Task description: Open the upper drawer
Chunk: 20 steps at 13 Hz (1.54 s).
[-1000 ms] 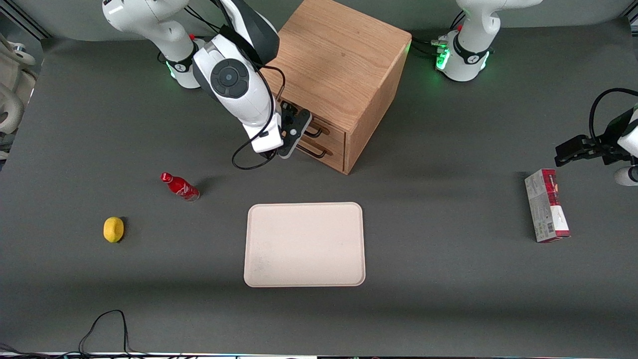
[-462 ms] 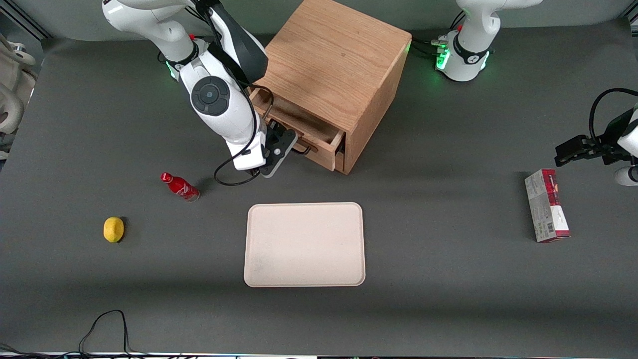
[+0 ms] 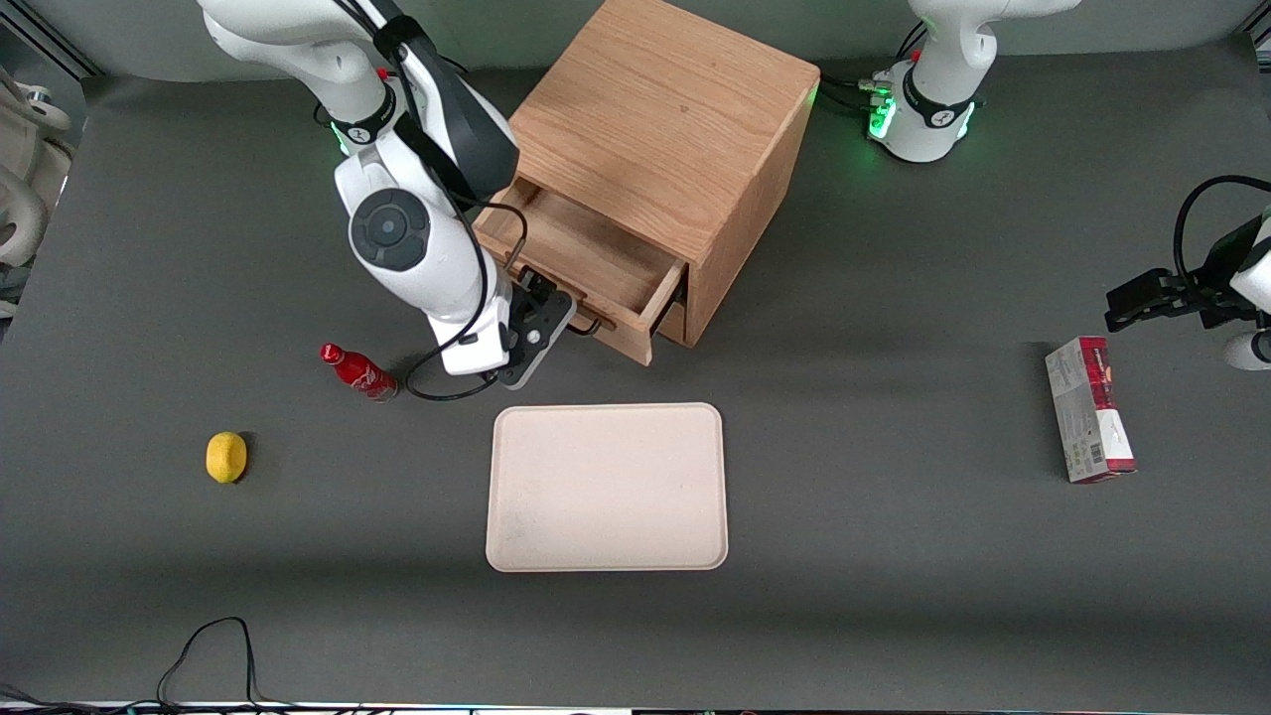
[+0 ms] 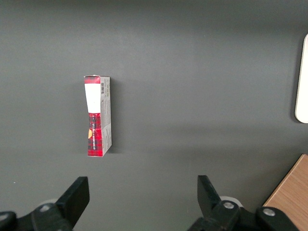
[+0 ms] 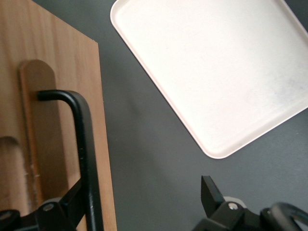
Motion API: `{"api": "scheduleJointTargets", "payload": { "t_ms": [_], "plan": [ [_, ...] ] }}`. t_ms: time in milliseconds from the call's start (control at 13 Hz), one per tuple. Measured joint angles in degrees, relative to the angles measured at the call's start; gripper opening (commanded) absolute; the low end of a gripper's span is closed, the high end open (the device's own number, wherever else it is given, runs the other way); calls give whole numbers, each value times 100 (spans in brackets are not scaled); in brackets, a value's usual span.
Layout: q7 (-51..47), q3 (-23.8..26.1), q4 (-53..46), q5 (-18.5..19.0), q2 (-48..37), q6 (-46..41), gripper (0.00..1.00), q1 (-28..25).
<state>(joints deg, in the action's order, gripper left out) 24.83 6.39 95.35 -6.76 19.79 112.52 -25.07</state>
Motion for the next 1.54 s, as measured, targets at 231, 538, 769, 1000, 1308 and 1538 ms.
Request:
{"api": "scheduleJointTargets", "payload": {
  "t_ms": [231,538,769,1000,1308,1538],
  "plan": [
    [224,-9,-280,1,209,-113,100,159],
    [330,-39,-450,36,333,-119,100,255],
    [332,-65,-568,171,430,-125,100,267],
    [334,-96,-710,218,550,-126,100,397],
    [335,-172,-850,297,696,-128,100,450],
    [335,-237,-1014,348,799,-128,100,453]
  ]
}}
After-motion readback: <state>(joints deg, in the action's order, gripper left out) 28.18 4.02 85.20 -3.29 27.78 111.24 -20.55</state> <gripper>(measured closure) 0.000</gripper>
